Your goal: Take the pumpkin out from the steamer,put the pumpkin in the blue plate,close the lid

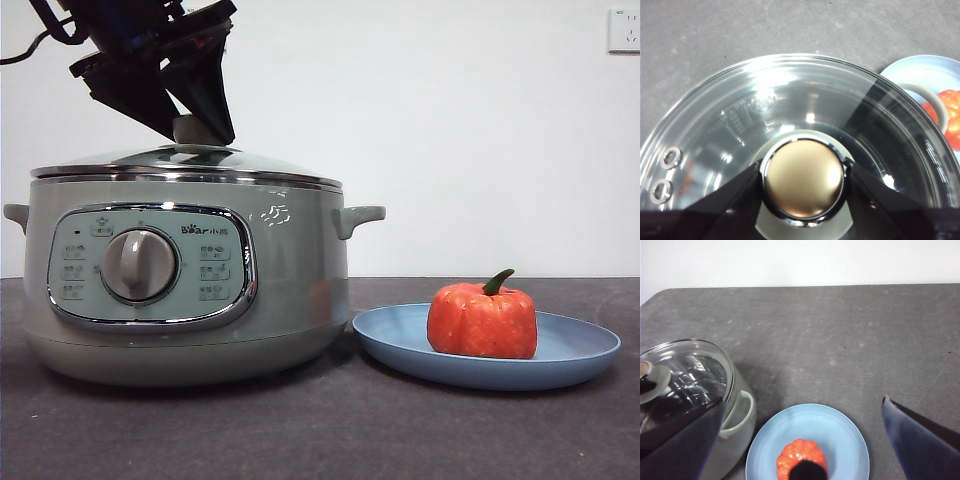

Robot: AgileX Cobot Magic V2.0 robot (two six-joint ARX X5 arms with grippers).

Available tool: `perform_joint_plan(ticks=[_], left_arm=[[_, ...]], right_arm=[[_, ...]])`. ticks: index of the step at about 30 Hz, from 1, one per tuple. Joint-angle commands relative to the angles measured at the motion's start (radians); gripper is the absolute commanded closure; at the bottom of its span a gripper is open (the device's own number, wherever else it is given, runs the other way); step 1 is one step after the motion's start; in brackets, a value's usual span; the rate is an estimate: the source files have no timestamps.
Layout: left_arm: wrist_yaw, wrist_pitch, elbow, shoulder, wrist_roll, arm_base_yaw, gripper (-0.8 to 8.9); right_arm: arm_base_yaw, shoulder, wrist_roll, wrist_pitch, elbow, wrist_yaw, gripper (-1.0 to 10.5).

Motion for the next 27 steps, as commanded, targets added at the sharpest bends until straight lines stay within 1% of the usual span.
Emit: perform_joint_plan(ticks=[1,5,6,7,8,9,10,11,19,21,25,26,27], left_arm=[[-0.022,-0.055,-0.023,0.018,0.004,0.004,8.22],[-0.022,-0.036,-0.023,0.018,0.004,0.005,8.06],[-0.022,-0.034,-0.023,0.018,0.004,0.005,7.78],[-0.022,-0.032,-0.023,0.018,0.004,0.005,7.0],[-0.022,-0.032,-0.022,0.018,0.004,0.005,6.0],[-0.022,-0.032,-0.023,0.018,0.004,0.005,4.7],[-0.022,-0.032,-0.023,0.018,0.004,0.005,3.67],[-0.022,-0.032,-0.022,0.018,0.004,0.005,3.33],[-0.023,-0.042,-0.008,-0.002,0.003,0.005,3.44],[-0.023,-0.076,0.006,-0.02,0.002,0.005,3.45],[-0.02,-0.19,0.048,-0.08,0.001,0.004,3.5],[-0.018,-0.215,0.055,-0.097,0.0,0.004,3.7],[-0.016,-0.245,0.061,-0.122,0.0,0.004,4.32]], right_arm=[[0.0,-0.001,0.006,0.006,-0.01,0.003,4.1],[0.0,-0.001,0.006,0.006,-0.01,0.002,4.1],[0.0,-0.001,0.006,0.006,-0.01,0.002,4.1],[0.0,-0.001,0.006,0.005,-0.01,0.002,4.1],[0.0,-0.001,0.006,0.005,-0.01,-0.001,4.1],[0.0,-0.001,0.006,0.005,-0.01,-0.001,4.1],[0.0,-0.001,0.006,0.005,-0.01,-0.001,4.1],[0.0,-0.001,0.006,0.005,-0.01,-0.001,4.1],[0.0,-0.001,0.006,-0.016,-0.01,-0.003,4.1],[0.0,-0.001,0.006,-0.028,-0.01,-0.009,4.1],[0.002,-0.001,0.004,-0.06,-0.01,-0.009,4.2],[0.002,-0.001,0.001,-0.065,-0.01,-0.009,4.2],[0.002,-0.001,-0.003,-0.066,-0.01,-0.009,4.3]])
